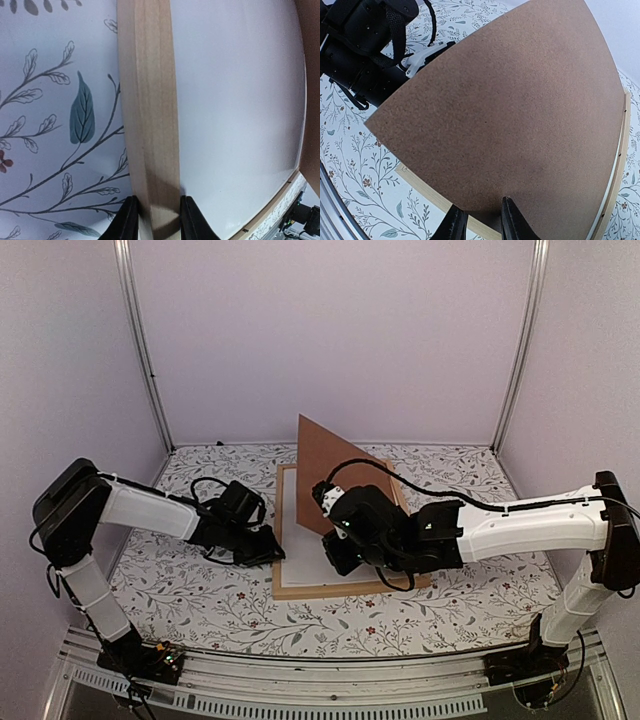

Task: Put the photo into the frame
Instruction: Place the backboard on the frame body.

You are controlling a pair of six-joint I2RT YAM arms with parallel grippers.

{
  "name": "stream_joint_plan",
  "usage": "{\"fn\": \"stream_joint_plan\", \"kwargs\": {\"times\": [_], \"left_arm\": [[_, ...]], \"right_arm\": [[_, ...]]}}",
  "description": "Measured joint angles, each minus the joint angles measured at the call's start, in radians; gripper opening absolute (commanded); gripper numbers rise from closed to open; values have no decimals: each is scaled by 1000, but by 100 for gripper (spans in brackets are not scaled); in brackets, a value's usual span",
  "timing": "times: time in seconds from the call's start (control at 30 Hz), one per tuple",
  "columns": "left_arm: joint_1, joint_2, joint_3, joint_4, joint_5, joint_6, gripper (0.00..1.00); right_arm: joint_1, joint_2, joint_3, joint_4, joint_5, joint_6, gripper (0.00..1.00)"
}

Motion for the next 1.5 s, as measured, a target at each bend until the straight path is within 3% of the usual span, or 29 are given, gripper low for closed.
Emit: {"fn": "stream_joint_plan", "kwargs": {"times": [0.33, 0.57, 0.8, 1.5], "left_arm": [[27, -24, -53, 63, 38, -16, 1], [45, -30, -68, 80, 72, -16, 33], [57, -63, -89, 69, 156, -27, 56], [60, -91, -79, 10, 150, -2, 60]], "right_arm": [[0, 0, 0, 8, -19, 0, 25], [0, 0, 0, 15, -27, 0, 25], [1, 0, 0, 16, -33, 0, 24], [0, 1, 0, 16, -34, 0, 24]]}}
